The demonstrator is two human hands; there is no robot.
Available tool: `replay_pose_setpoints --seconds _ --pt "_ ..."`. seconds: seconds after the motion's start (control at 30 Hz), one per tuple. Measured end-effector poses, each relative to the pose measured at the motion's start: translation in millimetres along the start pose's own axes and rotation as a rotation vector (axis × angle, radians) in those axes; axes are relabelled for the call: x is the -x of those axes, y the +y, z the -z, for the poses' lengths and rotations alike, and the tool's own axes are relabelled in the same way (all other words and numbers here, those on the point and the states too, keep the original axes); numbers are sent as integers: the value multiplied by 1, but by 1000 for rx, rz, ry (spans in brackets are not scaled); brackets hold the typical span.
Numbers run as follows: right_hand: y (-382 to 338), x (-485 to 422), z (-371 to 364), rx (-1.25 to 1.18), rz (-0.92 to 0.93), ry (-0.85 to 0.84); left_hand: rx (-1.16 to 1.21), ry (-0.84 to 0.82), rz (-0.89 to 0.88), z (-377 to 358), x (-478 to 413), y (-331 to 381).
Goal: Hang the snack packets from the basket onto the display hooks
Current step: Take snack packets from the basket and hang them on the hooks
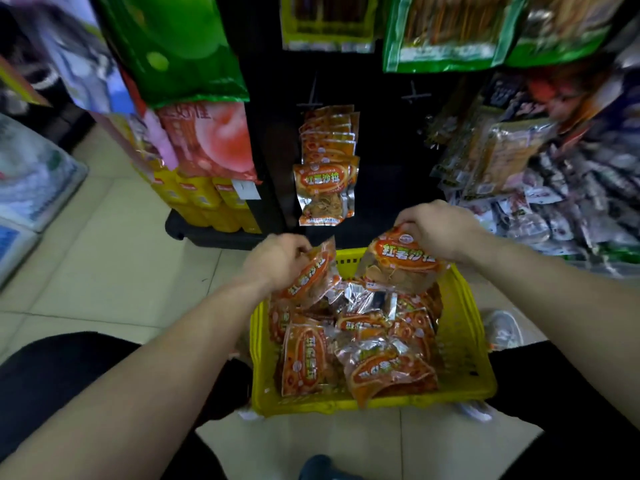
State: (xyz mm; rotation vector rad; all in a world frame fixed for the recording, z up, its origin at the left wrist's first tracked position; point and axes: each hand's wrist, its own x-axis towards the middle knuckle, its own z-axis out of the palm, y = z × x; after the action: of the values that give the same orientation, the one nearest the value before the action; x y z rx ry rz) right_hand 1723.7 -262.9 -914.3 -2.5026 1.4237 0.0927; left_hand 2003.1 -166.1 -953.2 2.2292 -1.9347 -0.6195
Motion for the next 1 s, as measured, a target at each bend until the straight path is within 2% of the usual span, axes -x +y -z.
replay_pose_setpoints --seconds 0.1,0.2,0.47,0.6,0.8,1.0 --pt "-19 16 47 41 78 79 20 71 -88 47 6 17" --pt "-32 40 67 40 135 277 103 119 -147 76 15 30" --pt "-40 39 80 -235 167 525 357 209 -319 92 25 55" --pt "-36 29 76 -391 200 489 472 223 -333 92 18 64" --pt "-36 9 65 -382 206 502 467 222 -362 88 2 68" --pt "-32 2 57 -446 178 395 475 157 -364 84 -6 65"
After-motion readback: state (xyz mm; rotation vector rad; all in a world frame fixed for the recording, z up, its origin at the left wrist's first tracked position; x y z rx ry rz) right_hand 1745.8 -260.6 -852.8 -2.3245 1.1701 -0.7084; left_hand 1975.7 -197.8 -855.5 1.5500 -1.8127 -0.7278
